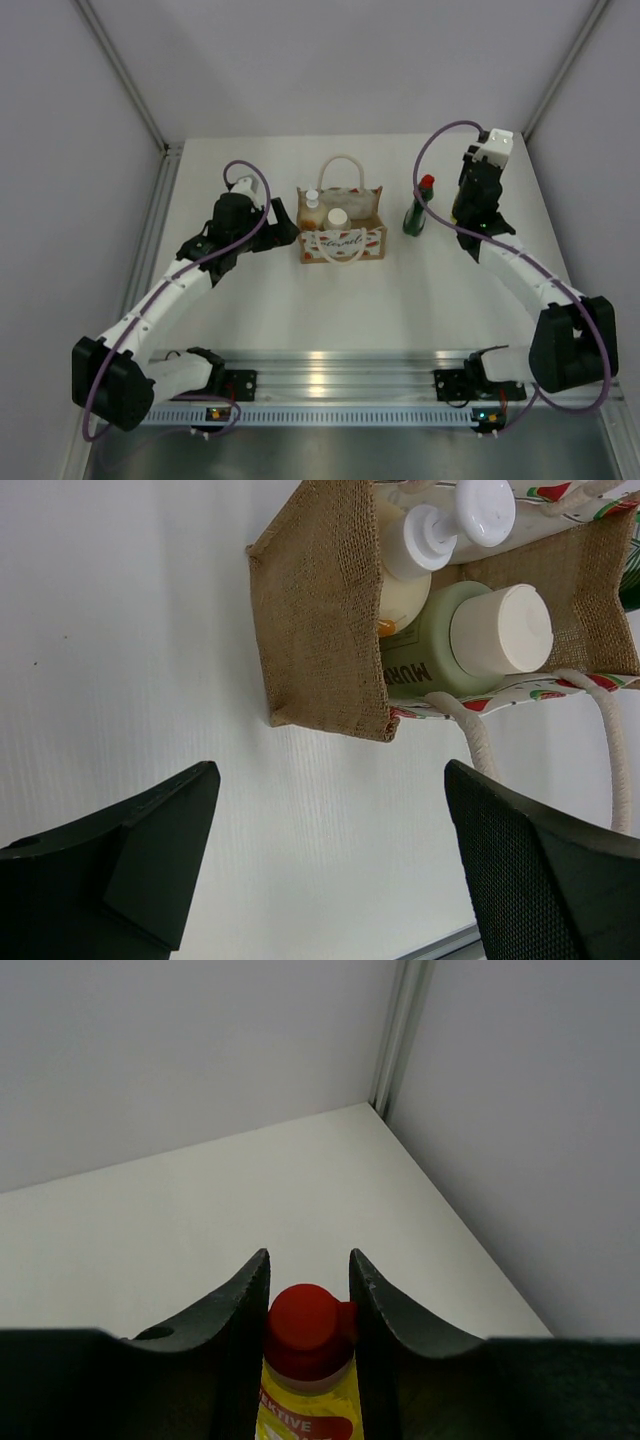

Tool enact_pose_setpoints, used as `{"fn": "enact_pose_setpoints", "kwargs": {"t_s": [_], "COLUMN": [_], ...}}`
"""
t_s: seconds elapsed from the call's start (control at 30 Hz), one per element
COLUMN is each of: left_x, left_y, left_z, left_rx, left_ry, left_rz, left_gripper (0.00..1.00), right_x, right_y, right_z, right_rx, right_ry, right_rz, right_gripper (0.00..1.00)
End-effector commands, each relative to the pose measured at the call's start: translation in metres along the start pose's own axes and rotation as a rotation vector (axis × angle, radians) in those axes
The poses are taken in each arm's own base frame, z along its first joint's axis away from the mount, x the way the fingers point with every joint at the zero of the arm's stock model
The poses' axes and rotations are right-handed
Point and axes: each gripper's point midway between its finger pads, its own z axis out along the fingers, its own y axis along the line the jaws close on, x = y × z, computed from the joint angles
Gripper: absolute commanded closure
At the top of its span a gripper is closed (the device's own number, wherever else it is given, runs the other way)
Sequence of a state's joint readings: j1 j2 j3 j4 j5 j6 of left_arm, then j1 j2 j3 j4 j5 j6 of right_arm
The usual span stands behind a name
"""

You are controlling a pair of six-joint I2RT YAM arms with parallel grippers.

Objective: Take the personal care products out of the canvas bag

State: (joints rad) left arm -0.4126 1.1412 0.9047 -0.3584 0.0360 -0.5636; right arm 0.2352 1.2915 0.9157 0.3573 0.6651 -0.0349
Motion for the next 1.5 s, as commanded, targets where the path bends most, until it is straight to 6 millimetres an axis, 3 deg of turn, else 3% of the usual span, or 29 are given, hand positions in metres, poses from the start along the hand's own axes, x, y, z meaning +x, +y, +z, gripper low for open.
{"fn": "enact_pose_setpoints", "kwargs": {"t_s": [0.0, 0.3, 0.47, 0.6, 0.7, 0.9, 1.0, 1.03, 1.13, 1.23, 1.27, 1.33, 1.37, 1.47], "left_x": [-0.010, -0.008, -0.007, -0.007, -0.007, -0.004, -0.005, -0.005, -0.005, -0.003, -0.003, -0.003, -0.003, -0.001], "left_y": [-0.005, -0.007, -0.008, -0.011, -0.012, -0.010, -0.010, -0.011, -0.011, -0.012, -0.012, -0.012, -0.013, -0.013], "left_z": [0.002, 0.003, 0.003, 0.001, 0.000, 0.005, 0.004, 0.003, 0.004, 0.005, 0.005, 0.005, 0.005, 0.007], "left_rx": [0.025, 0.036, 0.038, 0.056, 0.061, 0.051, 0.053, 0.054, 0.056, 0.063, 0.063, 0.063, 0.066, 0.066], "left_ry": [-0.042, -0.030, -0.026, -0.025, -0.021, -0.009, -0.012, -0.013, -0.010, -0.002, -0.001, 0.002, 0.003, 0.011], "left_rz": [0.026, 0.024, 0.026, 0.025, 0.023, 0.022, 0.024, 0.024, 0.023, 0.024, 0.021, 0.017, 0.018, 0.008], "left_gripper": [0.02, 0.02, 0.02, 0.02, 0.02, 0.02, 0.02, 0.02, 0.02, 0.02, 0.02, 0.02, 0.02, 0.02], "right_x": [-0.074, -0.038, -0.018, 0.001, 0.004, 0.016, 0.022, 0.024, 0.026, 0.014, -0.002, -0.007, -0.033, -0.058], "right_y": [-0.013, -0.001, -0.004, 0.003, 0.002, 0.003, 0.002, 0.000, -0.007, -0.011, -0.013, -0.012, -0.015, -0.027], "right_z": [0.008, 0.023, 0.028, 0.027, 0.025, 0.026, 0.025, 0.026, 0.027, 0.023, 0.018, 0.010, 0.002, -0.017], "right_rx": [0.053, -0.029, -0.042, -0.127, -0.131, -0.138, -0.130, -0.115, -0.069, -0.064, -0.067, -0.082, -0.089, -0.063], "right_ry": [-0.278, -0.263, -0.228, -0.206, -0.217, -0.192, -0.162, -0.156, -0.139, -0.150, -0.173, -0.145, -0.176, -0.162], "right_rz": [0.177, 0.137, 0.146, 0.194, 0.194, 0.172, 0.169, 0.174, 0.183, 0.209, 0.265, 0.302, 0.409, 0.608], "right_gripper": [1.00, 1.00, 1.00, 1.00, 0.97, 0.74, 0.32, 0.04, 0.01, 0.00, 0.01, 0.01, 0.01, 0.00]}}
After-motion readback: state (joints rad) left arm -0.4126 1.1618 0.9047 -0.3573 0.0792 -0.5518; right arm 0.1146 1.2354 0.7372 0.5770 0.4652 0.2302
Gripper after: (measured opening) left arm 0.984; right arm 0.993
